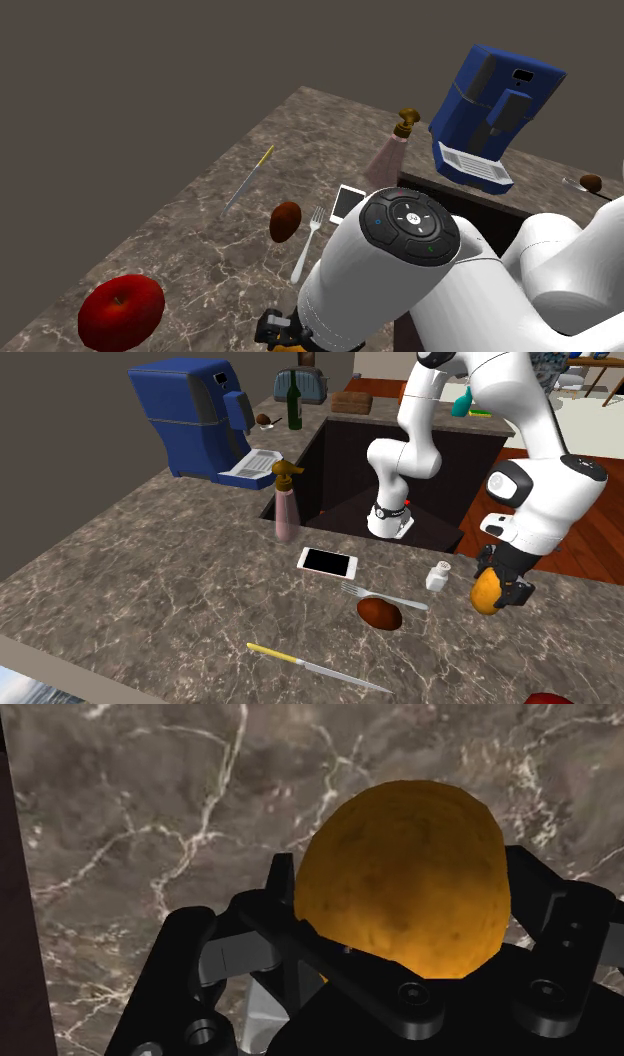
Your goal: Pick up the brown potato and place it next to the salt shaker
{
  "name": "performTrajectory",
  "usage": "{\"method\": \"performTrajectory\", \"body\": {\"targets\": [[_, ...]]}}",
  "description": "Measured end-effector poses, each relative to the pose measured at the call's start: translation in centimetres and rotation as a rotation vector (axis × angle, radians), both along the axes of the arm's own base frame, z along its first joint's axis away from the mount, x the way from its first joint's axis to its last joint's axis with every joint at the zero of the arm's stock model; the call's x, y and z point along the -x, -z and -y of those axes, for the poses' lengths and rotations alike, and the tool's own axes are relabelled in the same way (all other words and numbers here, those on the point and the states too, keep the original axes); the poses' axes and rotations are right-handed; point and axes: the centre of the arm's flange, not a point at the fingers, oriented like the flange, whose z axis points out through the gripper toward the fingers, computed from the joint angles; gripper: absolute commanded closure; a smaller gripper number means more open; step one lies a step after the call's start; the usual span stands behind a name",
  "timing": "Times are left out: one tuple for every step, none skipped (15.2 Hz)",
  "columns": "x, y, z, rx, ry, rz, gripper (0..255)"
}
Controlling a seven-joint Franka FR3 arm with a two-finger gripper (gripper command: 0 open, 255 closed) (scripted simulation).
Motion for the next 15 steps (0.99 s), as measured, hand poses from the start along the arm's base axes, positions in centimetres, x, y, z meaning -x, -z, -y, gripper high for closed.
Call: {"method": "performTrajectory", "body": {"targets": [[0.1,0.2,0.0,0.003,0.0,-0.002,0],[0.1,0.3,0.1,0.005,0.0,-0.003,0],[0.1,0.3,0.1,0.006,-0.001,-0.004,0],[0.1,0.4,0.1,0.006,0.0,-0.004,0],[0.1,0.3,0.2,0.007,0.0,-0.005,0],[0.2,-0.2,0.3,0.009,0.001,-0.006,0],[0.3,-1.0,0.3,0.012,0.001,-0.008,0],[0.5,-2.0,0.3,0.014,0.002,-0.009,0],[0.5,-3.3,0.4,0.014,0.002,-0.009,0],[0.5,-3.9,0.4,0.015,0.002,-0.01,0],[0.6,-4.1,0.4,0.016,0.002,-0.011,0],[0.6,-4.2,0.4,0.016,0.002,-0.012,0],[0.6,-4.3,0.4,0.017,0.002,-0.012,0],[0.6,-4.3,0.5,0.017,0.002,-0.012,0],[0.6,-4.3,0.5,0.017,0.002,-0.012,0]]}}
